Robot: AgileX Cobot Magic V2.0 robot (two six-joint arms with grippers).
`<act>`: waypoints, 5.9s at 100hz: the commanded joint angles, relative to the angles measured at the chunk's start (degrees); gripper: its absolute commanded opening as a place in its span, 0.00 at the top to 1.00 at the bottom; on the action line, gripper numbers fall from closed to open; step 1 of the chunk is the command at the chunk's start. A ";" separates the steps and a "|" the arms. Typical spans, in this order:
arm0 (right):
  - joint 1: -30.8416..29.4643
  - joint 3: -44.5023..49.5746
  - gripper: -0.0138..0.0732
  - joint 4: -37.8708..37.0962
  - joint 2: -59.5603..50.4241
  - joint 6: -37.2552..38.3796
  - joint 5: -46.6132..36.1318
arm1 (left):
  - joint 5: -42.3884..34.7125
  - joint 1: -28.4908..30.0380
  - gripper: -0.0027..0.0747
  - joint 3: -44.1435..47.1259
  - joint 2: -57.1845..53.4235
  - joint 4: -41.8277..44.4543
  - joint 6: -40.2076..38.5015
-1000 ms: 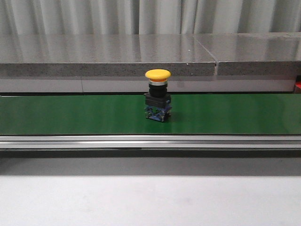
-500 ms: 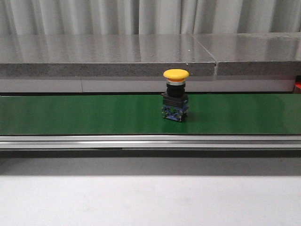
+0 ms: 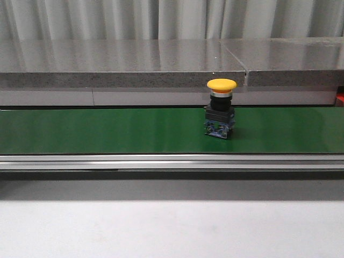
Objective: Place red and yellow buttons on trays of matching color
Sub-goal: 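Lower the red button into the red tray and open the right gripper, then grasp the arriving yellow button at the conveyor end with the right gripper, then lower the yellow button into the yellow tray and open the right gripper, then raise the empty right gripper back over the conveyor end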
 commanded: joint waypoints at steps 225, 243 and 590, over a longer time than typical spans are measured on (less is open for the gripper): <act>26.62 41.67 0.52 5.72 -33.75 -9.62 -5.30 | -3.84 -0.29 0.99 -1.39 0.46 1.43 -0.36; 26.56 41.59 0.69 5.72 -33.98 -9.53 -4.41 | -3.84 -0.29 0.99 -1.39 0.46 1.43 -0.36; -8.67 42.38 0.18 8.31 -41.93 6.20 -19.88 | -3.84 -0.29 0.99 -1.39 0.46 1.43 -0.36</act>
